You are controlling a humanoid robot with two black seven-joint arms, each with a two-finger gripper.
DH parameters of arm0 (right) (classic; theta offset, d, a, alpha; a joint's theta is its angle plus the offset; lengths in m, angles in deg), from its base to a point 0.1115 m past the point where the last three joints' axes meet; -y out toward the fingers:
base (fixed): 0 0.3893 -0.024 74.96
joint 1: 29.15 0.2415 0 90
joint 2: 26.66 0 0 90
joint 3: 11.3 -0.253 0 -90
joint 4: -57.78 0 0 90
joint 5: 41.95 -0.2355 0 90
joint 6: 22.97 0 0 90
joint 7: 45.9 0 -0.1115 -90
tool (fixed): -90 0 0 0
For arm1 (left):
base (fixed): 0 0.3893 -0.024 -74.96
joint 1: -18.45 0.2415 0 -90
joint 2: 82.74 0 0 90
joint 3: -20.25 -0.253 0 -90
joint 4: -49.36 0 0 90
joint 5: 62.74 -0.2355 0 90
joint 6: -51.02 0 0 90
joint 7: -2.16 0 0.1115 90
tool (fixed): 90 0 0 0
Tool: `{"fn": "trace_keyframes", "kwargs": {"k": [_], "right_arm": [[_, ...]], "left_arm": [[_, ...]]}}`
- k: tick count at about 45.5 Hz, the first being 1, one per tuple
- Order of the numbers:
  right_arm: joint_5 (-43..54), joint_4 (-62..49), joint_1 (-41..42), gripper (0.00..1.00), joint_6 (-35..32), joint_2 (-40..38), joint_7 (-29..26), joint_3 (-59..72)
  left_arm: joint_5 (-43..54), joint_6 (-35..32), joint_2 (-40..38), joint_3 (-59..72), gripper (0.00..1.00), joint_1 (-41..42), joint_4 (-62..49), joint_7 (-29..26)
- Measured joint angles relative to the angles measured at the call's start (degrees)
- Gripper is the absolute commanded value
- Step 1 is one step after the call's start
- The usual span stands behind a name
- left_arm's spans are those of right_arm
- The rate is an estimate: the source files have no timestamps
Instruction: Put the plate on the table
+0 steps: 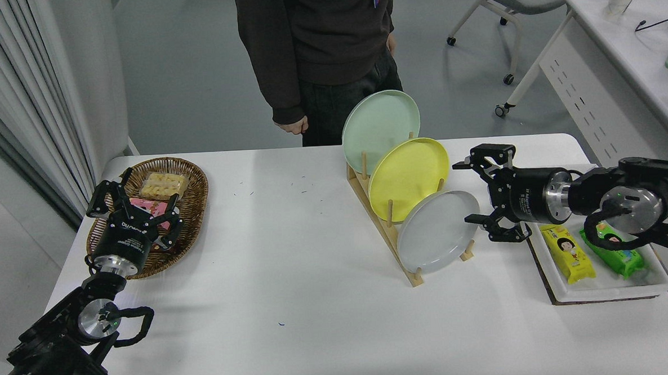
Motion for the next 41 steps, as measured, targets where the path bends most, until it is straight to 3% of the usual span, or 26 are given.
{"fn": "trace_keyframes", "kwargs": {"k": [41], "right_arm": [[-1.4,-2.3,0.3,0.99,0.9,3.5,-1.3,-0.9]], "left_arm": [[0.0,0.0,0.0,0.0,0.98,0.0,0.0,0.0]]}}
